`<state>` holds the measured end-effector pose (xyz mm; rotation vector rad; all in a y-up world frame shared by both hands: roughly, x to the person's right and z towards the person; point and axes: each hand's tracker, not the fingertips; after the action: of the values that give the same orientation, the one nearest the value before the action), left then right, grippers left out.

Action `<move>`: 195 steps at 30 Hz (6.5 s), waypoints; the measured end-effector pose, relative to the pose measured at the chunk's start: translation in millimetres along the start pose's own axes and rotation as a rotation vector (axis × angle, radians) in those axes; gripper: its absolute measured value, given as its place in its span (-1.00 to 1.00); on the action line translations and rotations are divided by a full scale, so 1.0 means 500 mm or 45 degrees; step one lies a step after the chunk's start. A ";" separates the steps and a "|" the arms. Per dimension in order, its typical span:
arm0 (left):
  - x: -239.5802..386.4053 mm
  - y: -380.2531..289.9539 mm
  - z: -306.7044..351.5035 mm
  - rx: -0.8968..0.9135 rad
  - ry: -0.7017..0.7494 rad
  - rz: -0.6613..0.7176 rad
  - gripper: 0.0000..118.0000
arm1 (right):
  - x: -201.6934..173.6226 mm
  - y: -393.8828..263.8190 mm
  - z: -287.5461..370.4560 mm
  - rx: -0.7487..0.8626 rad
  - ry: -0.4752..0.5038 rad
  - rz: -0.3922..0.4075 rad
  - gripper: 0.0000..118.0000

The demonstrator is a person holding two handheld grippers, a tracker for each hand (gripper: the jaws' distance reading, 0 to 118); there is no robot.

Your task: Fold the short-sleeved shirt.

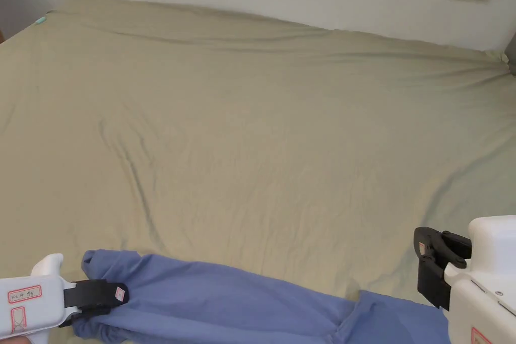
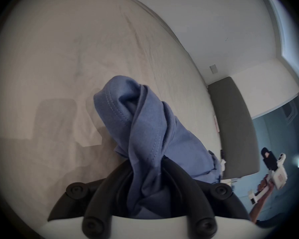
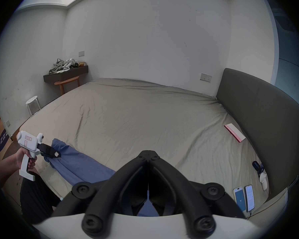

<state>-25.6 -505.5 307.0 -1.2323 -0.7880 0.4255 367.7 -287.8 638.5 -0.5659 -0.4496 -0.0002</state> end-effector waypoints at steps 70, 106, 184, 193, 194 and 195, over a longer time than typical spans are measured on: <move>0.380 -0.260 -0.247 -0.010 0.380 -0.879 -1.00 | 0.032 -0.021 0.055 0.028 0.033 -0.049 -0.96; 0.068 -0.044 -0.117 -0.077 -0.305 0.147 0.98 | 0.026 -0.028 0.026 -0.037 0.042 -0.021 -0.96; 0.450 -0.121 -0.135 0.194 0.246 -0.751 -1.00 | 0.048 -0.050 0.031 -0.046 0.057 -0.069 -0.96; 0.446 -0.271 -0.315 0.067 0.520 -1.178 -1.00 | 0.040 -0.057 0.039 -0.052 0.063 -0.055 -0.96; 0.445 -0.283 -0.318 0.092 0.530 -1.209 -1.00 | 0.042 -0.058 0.040 -0.053 0.061 -0.057 -0.96; 0.453 -0.299 -0.318 0.128 0.562 -1.260 -1.00 | 0.043 -0.060 0.041 -0.054 0.058 -0.057 -0.96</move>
<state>224.6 -503.8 497.2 -0.6738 -0.8695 -0.5895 375.0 -299.8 678.4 -0.5963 -0.4186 -0.0655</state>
